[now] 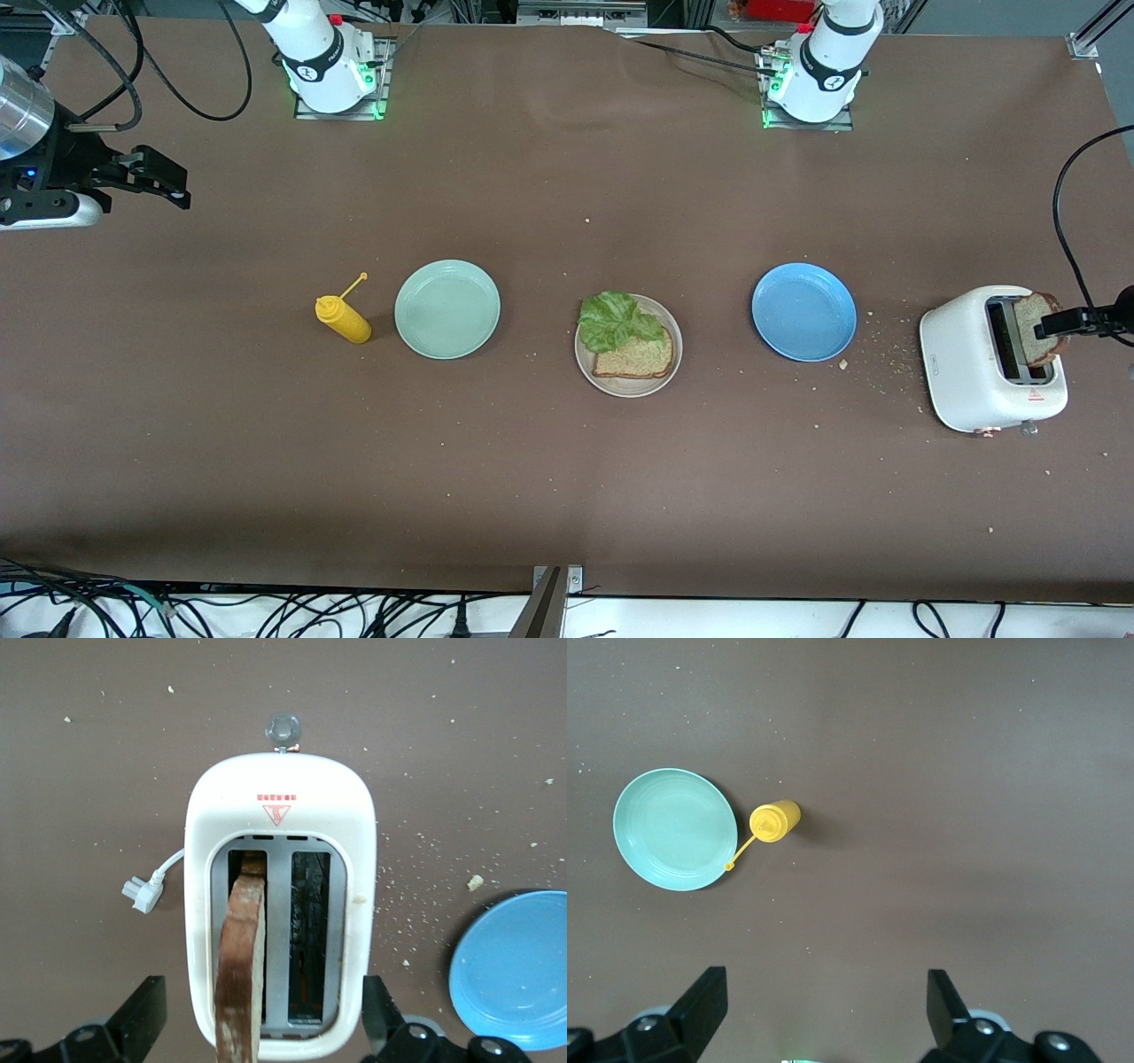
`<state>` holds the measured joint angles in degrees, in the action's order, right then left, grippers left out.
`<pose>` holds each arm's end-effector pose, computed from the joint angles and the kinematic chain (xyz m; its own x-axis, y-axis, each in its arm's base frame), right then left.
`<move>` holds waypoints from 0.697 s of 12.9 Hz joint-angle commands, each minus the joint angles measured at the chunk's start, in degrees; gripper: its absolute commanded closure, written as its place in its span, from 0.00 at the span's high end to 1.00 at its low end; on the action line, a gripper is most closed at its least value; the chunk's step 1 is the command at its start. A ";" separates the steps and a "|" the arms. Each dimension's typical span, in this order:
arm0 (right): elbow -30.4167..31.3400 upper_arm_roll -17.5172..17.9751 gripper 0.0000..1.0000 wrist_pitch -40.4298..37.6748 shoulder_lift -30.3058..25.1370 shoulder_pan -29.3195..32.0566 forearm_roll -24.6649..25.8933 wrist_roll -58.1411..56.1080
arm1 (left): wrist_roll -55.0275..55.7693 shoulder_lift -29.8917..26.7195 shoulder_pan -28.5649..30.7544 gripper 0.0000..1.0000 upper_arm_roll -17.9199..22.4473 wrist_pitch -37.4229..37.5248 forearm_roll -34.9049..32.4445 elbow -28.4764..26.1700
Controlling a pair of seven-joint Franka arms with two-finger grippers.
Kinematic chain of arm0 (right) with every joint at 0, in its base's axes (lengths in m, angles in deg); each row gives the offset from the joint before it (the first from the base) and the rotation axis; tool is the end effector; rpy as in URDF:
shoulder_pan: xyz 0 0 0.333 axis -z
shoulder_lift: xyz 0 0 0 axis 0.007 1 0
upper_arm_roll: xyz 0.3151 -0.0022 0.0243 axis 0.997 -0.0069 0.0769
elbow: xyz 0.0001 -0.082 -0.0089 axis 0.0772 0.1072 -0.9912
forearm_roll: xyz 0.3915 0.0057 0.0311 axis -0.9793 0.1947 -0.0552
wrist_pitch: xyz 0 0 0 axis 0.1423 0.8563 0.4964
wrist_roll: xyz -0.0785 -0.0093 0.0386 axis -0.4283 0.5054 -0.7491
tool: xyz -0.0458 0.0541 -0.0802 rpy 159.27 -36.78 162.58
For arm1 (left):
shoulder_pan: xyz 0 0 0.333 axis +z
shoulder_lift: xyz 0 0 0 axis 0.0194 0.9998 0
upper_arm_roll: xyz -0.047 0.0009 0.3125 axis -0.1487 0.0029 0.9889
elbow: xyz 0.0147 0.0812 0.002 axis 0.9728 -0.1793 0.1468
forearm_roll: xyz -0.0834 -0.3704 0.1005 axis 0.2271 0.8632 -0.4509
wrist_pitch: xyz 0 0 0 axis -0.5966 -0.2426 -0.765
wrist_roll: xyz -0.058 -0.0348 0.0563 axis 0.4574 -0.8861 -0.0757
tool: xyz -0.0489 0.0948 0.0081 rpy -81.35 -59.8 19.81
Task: Make sandwich in beige plate with both arms
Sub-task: 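Lower the left gripper into the toaster and grasp the bread slice, then lift the bread slice out and carry it toward the beige plate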
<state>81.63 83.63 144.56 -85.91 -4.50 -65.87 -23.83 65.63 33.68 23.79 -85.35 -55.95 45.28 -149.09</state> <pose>0.5474 0.0351 0.6048 0.9949 0.0787 -0.0638 0.0802 -0.9966 0.0206 0.6349 0.2209 0.3977 0.9938 0.0457 -0.1016 0.0450 -0.9989 -0.0094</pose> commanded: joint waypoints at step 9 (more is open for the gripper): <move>-0.33 0.09 1.00 0.29 0.24 -0.12 0.62 0.46 | -1.44 1.32 0.26 0.00 -1.30 3.24 -7.97 0.22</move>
<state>81.63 83.63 144.59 -85.82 -4.50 -65.87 -23.82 64.21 35.92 23.98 -86.03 -54.60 39.02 -149.39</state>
